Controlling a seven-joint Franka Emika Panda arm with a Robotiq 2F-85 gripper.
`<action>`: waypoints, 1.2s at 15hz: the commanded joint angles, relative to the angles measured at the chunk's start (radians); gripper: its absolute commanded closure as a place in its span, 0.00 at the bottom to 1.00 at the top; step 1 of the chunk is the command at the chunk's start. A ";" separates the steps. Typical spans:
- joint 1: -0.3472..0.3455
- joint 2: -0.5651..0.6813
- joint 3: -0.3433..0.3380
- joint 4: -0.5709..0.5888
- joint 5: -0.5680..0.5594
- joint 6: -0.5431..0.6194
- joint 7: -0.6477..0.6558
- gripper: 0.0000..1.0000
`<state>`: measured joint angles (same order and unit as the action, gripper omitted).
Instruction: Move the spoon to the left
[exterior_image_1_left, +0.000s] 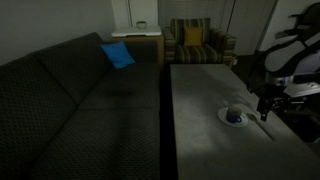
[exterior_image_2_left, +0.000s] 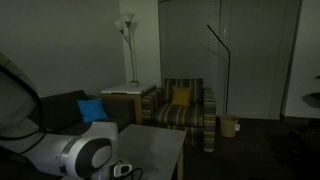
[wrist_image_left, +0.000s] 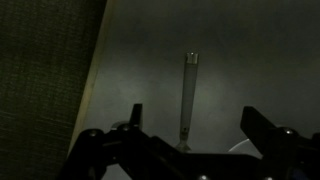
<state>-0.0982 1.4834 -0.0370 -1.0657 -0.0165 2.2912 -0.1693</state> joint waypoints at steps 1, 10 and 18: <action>-0.034 0.001 0.056 -0.053 -0.003 0.019 -0.085 0.00; 0.046 -0.053 0.004 -0.171 -0.040 0.162 -0.032 0.00; 0.155 -0.116 -0.115 -0.327 -0.107 0.405 0.020 0.00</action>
<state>0.0422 1.4351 -0.1308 -1.2759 -0.1052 2.6310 -0.1501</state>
